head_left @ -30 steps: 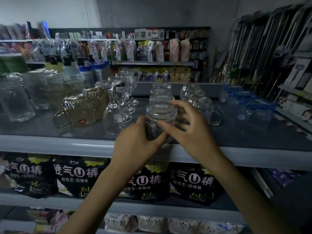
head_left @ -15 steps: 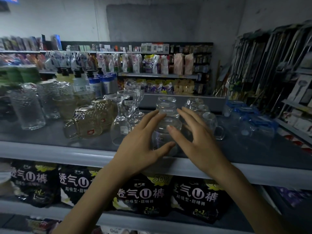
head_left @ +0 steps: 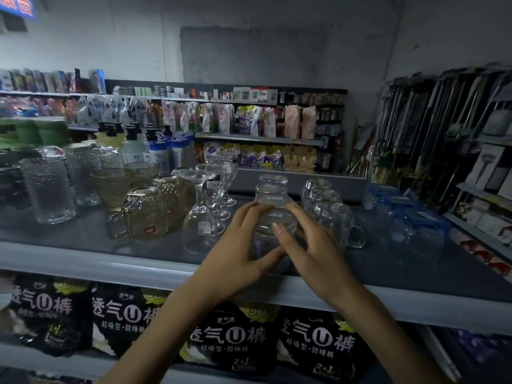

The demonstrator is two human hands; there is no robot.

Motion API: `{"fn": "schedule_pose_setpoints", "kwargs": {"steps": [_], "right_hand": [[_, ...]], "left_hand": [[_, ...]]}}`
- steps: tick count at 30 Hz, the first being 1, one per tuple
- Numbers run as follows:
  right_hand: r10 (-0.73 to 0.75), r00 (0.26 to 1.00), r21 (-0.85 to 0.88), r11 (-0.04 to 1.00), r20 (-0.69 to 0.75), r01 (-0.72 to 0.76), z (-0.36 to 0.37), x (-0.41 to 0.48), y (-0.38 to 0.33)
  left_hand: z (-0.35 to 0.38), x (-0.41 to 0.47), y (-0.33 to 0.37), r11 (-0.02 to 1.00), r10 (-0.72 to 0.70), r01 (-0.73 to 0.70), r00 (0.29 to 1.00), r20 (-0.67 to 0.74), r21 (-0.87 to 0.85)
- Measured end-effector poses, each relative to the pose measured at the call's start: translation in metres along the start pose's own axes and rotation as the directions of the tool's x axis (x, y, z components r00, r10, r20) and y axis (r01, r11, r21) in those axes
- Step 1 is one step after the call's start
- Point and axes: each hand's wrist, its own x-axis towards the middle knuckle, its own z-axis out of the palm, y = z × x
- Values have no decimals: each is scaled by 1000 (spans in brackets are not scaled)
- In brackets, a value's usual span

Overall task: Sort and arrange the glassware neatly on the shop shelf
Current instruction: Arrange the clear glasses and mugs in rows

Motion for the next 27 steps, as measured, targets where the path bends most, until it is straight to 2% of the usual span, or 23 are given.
{"fn": "schedule_pose_setpoints", "kwargs": {"steps": [5, 10, 12, 16, 24, 27], "right_hand": [[94, 996, 177, 980, 3, -93, -1, 0, -2], [196, 977, 275, 938, 81, -211, -3, 7, -11], [209, 974, 295, 929, 83, -224, -1, 11, -11], [220, 973, 264, 936, 75, -233, 3, 13, -9], [208, 975, 274, 936, 76, -221, 6, 13, -9], [221, 971, 319, 918, 87, -237, 4, 13, -9]], "left_hand": [[-5, 1, -4, 960, -107, 107, 994, 17, -259], [-2, 14, 5, 829, -328, 279, 944, -18, -485], [4, 20, 10, 809, -374, 311, 927, -28, -498], [12, 25, 14, 806, -374, 311, 927, -28, -504], [11, 26, 21, 841, -372, 303, 925, -73, -447], [10, 27, 24, 806, -419, 343, 907, -56, -483]]}}
